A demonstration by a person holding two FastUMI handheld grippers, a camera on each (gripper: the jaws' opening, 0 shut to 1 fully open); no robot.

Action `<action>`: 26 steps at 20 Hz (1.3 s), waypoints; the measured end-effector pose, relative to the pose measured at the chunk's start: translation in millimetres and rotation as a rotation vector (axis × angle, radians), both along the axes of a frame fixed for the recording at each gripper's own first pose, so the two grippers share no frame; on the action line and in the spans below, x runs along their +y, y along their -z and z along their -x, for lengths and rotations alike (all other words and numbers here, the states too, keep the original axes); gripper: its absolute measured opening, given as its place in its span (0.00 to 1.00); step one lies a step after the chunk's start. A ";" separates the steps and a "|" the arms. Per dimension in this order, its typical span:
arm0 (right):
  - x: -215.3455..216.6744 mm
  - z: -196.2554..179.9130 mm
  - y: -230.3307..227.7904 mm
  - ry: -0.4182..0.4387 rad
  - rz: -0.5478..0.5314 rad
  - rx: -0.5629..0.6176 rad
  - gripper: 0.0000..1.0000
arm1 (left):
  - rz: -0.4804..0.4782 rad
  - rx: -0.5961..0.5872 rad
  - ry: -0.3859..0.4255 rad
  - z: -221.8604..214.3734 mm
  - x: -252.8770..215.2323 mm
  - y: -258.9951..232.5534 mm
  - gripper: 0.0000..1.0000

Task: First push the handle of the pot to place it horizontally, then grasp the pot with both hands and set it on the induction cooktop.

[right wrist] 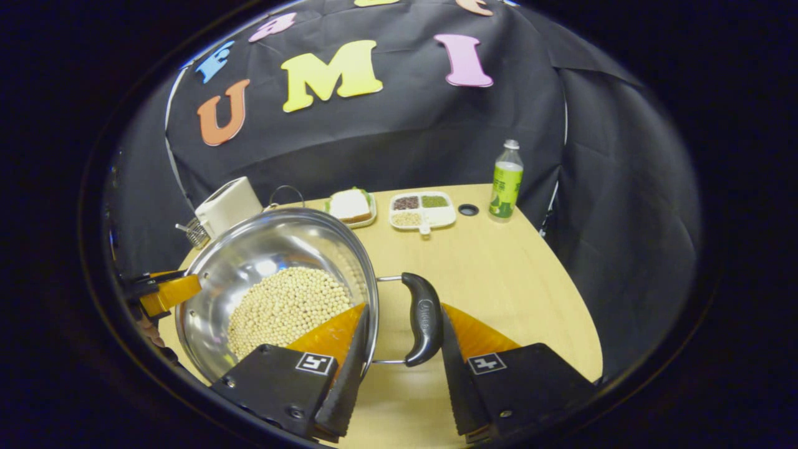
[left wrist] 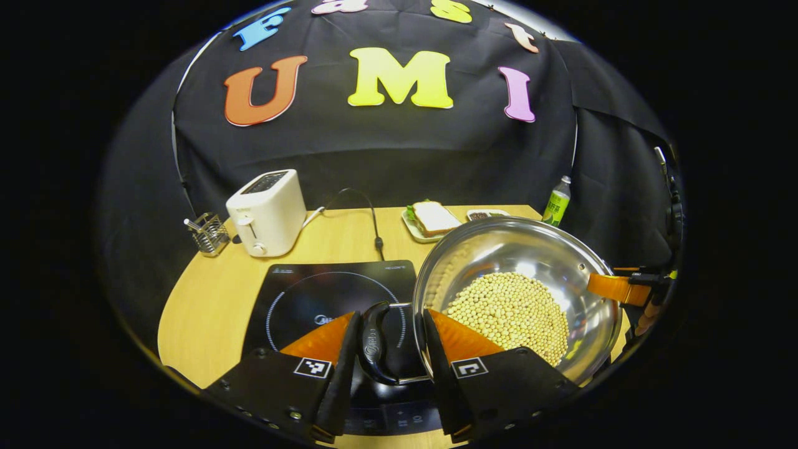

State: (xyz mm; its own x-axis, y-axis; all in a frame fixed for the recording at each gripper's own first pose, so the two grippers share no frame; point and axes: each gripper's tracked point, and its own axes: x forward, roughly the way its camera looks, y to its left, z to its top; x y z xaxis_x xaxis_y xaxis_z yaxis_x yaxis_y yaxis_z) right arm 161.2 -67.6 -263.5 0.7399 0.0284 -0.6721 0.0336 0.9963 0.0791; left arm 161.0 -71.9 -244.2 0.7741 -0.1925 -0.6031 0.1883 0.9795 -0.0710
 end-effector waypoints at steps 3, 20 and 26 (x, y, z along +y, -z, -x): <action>35.3 -8.7 -6.0 -0.034 0.008 -0.011 0.64 | 0.008 0.001 -0.040 -0.6 33.6 -1.9 0.55; 205.2 -66.7 23.5 -0.196 0.062 -0.031 0.63 | -0.032 0.059 -0.180 -23.9 183.9 32.1 0.55; 218.8 -79.9 38.4 -0.206 0.101 -0.044 0.64 | -0.032 0.072 -0.183 -40.7 194.6 49.5 0.55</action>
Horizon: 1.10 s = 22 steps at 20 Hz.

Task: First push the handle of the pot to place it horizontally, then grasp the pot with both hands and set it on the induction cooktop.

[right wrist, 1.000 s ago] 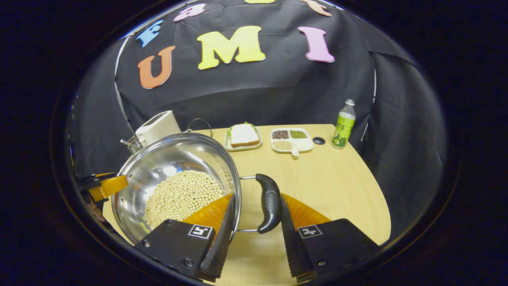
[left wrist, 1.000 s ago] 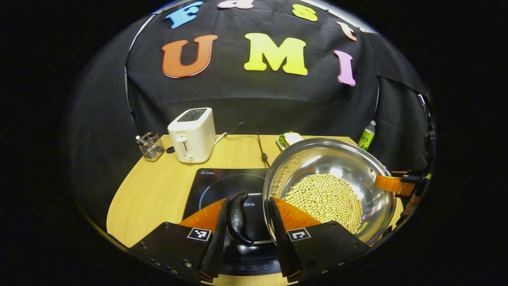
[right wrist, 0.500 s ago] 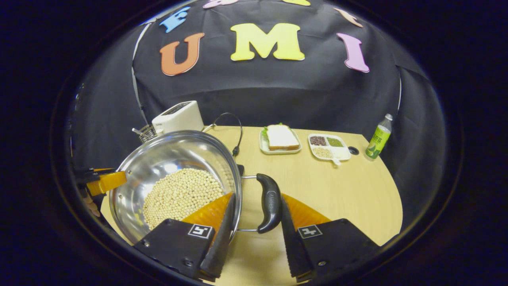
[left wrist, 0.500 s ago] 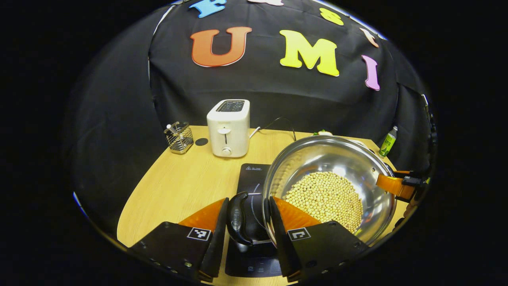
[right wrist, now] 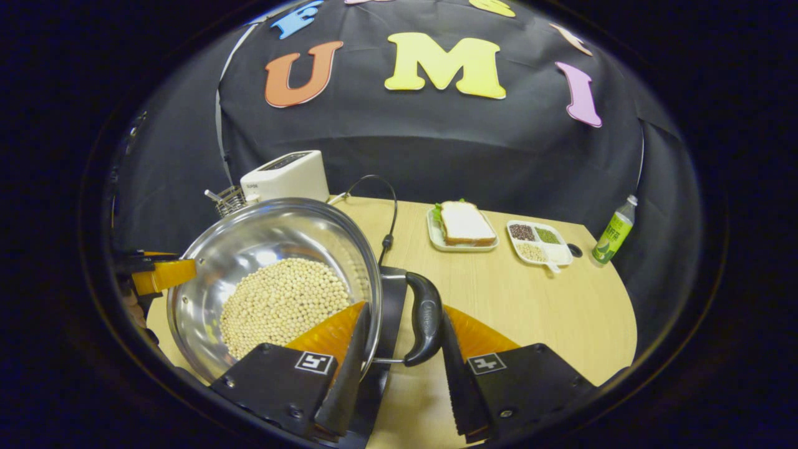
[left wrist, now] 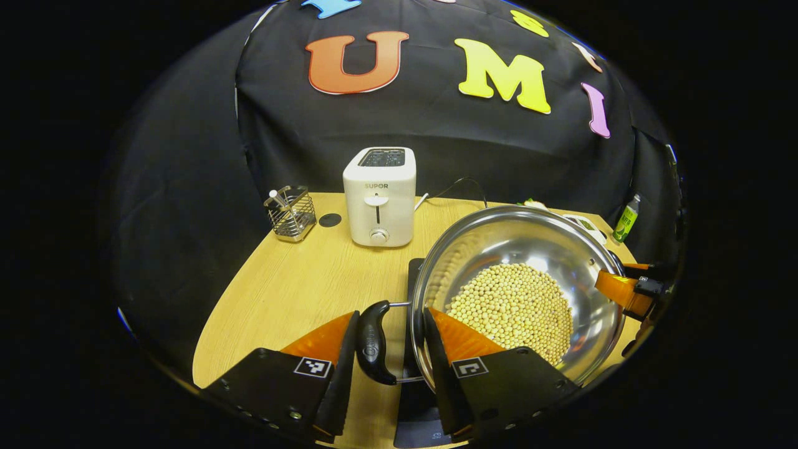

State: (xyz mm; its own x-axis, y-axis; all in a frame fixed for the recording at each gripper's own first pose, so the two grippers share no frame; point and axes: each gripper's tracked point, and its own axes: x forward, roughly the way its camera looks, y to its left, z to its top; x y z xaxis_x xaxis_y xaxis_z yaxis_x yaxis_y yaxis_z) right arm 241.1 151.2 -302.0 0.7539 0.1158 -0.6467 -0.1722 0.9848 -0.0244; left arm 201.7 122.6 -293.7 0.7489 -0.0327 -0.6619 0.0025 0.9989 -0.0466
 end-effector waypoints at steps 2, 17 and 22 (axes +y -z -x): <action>1.8 -2.3 0.1 0.004 -0.002 0.003 0.64 | 0.002 -0.006 0.004 -3.1 0.6 2.9 0.55; -7.9 -7.0 18.2 0.041 -0.021 0.004 0.63 | -0.046 -0.066 0.021 -6.6 -5.7 7.5 0.56; -9.1 -6.1 20.2 0.055 -0.028 -0.001 0.64 | -0.060 -0.096 0.011 -6.8 -5.3 5.7 0.55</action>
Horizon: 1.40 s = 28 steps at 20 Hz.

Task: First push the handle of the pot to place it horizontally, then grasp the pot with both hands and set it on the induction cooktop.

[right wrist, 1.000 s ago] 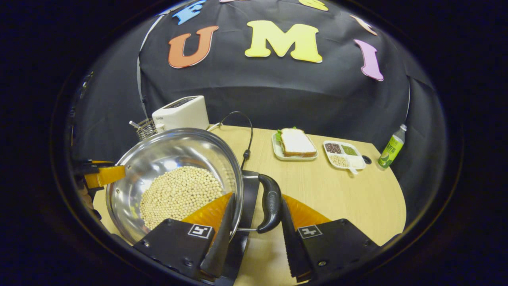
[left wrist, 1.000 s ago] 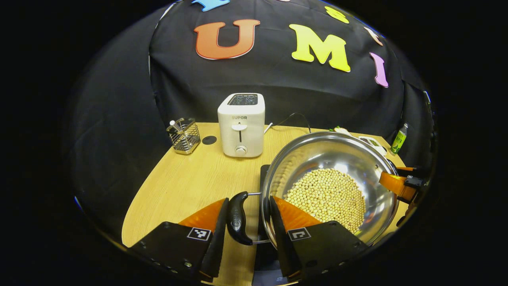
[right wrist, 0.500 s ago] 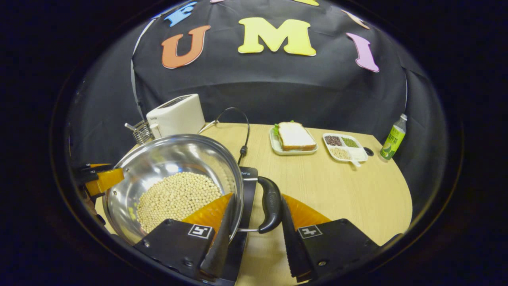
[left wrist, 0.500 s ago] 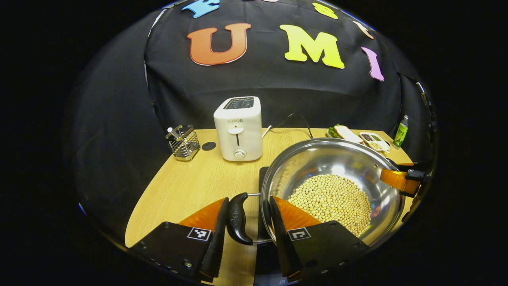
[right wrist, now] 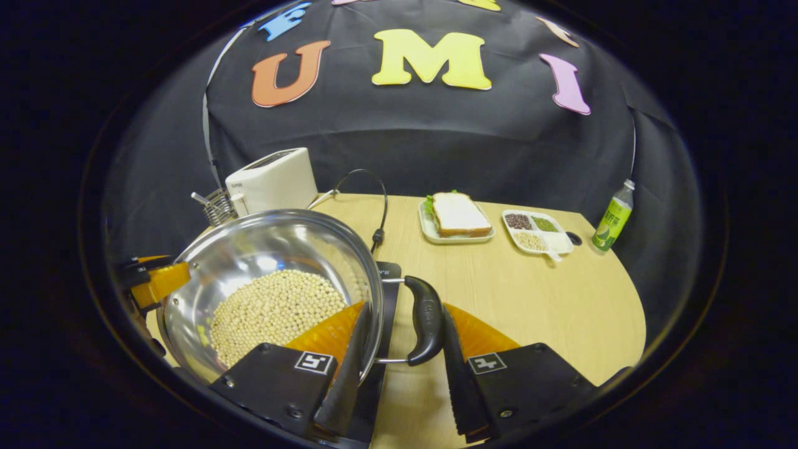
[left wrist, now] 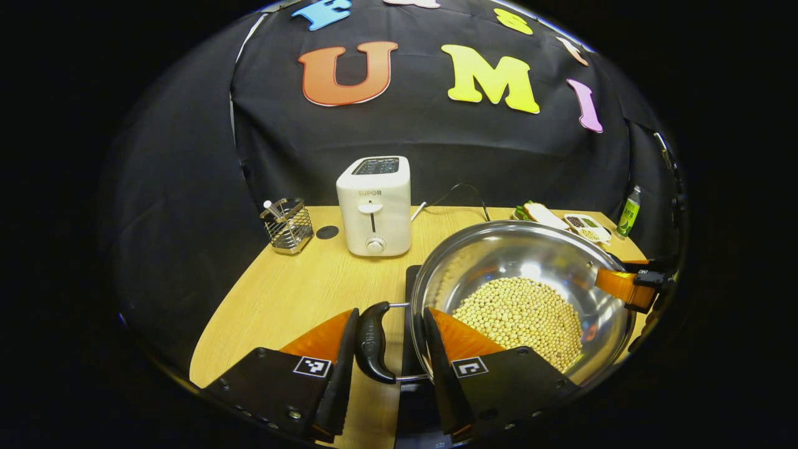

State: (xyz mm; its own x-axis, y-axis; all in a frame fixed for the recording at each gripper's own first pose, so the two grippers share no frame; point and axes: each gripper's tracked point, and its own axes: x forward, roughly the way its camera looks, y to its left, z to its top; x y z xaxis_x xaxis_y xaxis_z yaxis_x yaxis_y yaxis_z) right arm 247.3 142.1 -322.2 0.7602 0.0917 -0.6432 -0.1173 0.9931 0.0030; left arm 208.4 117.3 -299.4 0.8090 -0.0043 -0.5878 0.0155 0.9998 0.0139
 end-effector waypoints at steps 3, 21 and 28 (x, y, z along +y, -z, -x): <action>-1.7 0.7 0.0 0.005 -0.018 -0.012 0.65 | 0.036 -0.013 -0.015 0.2 -0.8 0.9 0.56; -24.9 50.0 -75.2 -0.040 -0.152 -0.270 0.80 | -0.068 -0.218 -0.023 33.3 -18.1 -56.2 0.97; -53.9 109.2 -126.0 -0.004 -0.133 -0.401 0.94 | -0.010 -0.370 -0.029 93.7 -50.4 -128.1 0.96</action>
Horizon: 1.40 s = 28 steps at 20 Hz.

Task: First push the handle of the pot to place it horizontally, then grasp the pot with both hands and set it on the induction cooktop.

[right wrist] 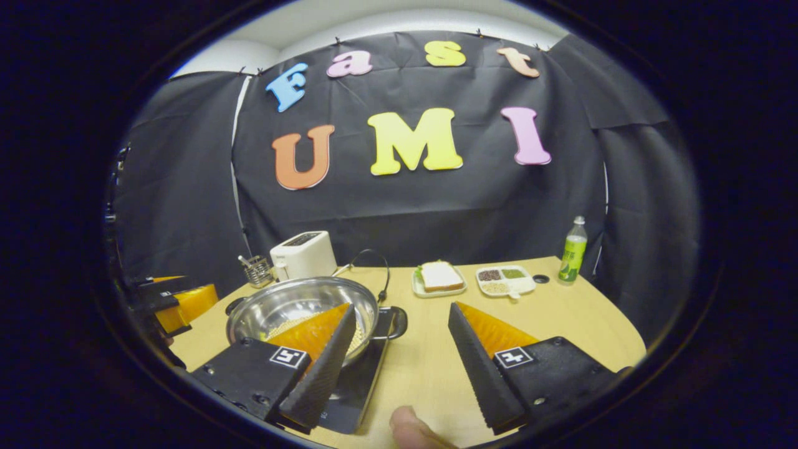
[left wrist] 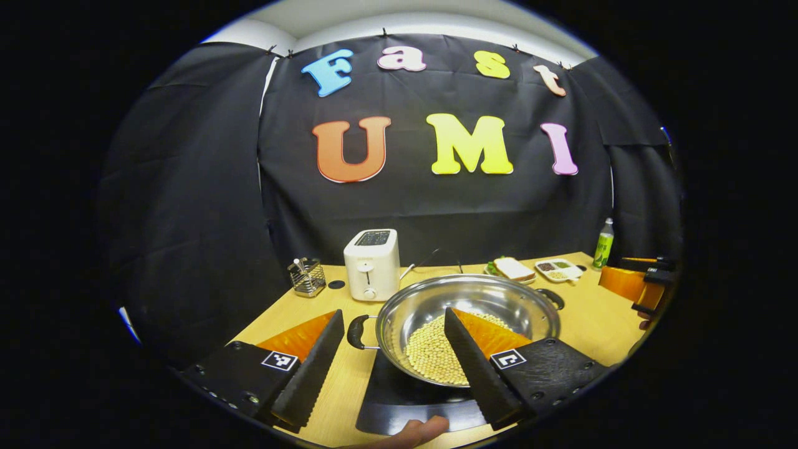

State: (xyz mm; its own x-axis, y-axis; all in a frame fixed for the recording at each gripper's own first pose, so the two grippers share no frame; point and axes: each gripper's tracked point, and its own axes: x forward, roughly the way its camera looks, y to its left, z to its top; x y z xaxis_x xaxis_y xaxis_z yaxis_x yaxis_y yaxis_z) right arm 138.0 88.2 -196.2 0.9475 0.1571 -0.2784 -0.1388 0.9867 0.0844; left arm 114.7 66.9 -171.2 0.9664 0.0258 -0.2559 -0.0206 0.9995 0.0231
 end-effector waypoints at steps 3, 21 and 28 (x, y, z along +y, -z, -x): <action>-11.2 27.4 -19.2 0.025 0.000 -0.023 0.94 | 0.010 -0.030 0.001 24.4 -5.9 -21.1 0.96; -95.7 194.4 -140.7 0.117 0.024 -0.241 0.94 | 0.075 -0.214 0.085 159.6 -63.7 -119.9 0.96; -100.9 222.1 -153.1 0.096 0.024 -0.283 0.94 | 0.036 -0.266 0.101 181.7 -78.6 -134.1 0.96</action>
State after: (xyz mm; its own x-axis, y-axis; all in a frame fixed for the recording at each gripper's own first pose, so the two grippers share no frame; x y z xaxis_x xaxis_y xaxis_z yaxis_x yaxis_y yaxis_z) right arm -84.1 -12.7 -43.1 0.9982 0.0596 -0.0037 -0.0594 0.9977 0.0319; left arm -67.0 -11.8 -37.2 0.9969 -0.0786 0.0080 0.0786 0.9969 -0.0054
